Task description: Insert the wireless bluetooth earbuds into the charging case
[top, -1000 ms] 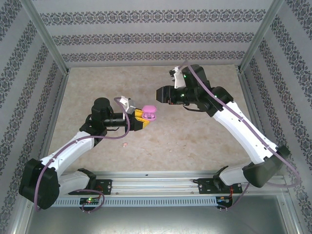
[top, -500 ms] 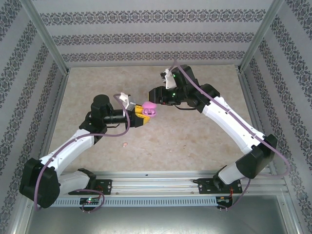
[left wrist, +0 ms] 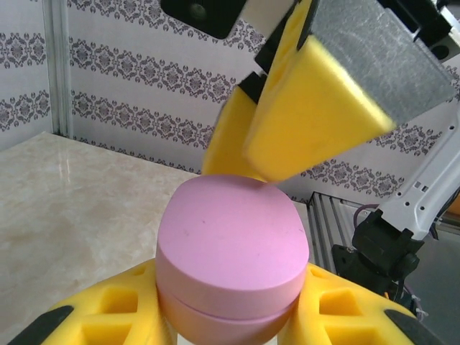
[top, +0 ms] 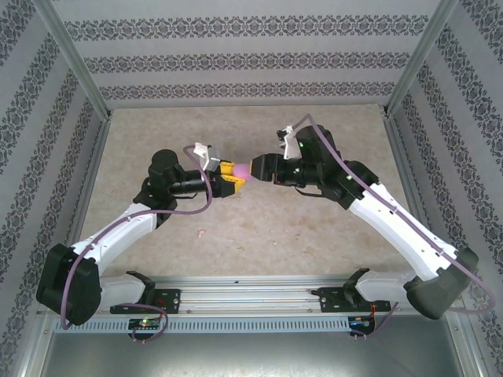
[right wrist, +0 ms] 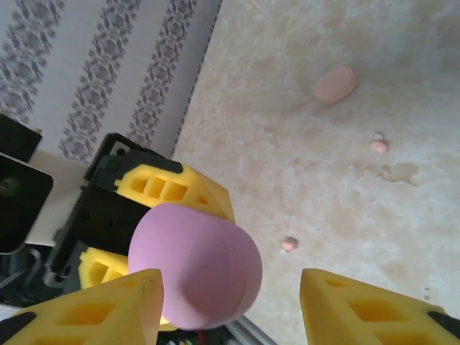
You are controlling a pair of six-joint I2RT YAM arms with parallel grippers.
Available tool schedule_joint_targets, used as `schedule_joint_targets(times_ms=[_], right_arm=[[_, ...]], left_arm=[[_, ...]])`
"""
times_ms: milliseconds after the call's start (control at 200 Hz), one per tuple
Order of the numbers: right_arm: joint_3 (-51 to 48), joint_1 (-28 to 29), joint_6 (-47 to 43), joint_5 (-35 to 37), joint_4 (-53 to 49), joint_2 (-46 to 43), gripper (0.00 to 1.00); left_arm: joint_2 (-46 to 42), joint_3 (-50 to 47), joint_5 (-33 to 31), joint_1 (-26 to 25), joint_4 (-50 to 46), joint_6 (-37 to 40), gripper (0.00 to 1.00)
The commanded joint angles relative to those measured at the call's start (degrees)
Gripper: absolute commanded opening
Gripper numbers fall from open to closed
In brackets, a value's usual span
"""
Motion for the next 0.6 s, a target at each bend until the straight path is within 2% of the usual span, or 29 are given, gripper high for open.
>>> schedule_joint_targets(times_ms=[0,135,340,600], right_arm=[[-4.1,-0.6,7.8,-0.5,7.2,-1.8,0.53],[-8.2,-0.1,13.8,-2.3,14.2,-2.8,0.54],[-10.4,0.0,16.9,-3.0,17.8,-2.2,0.55],[-13.0,0.0,23.4,-8.0,29.5,1.3,0.57]], left_arm=[[-0.9,-1.0,0.0,-0.3,6.0,-1.7,0.26],[-0.9,-1.4,-0.3,-0.3,7.1,-1.2,0.26],[0.3,-0.3,0.0,-0.4,9.8,-2.8,0.26],[1.8,-0.2,0.6,-0.3,13.1,-5.4,0.26]])
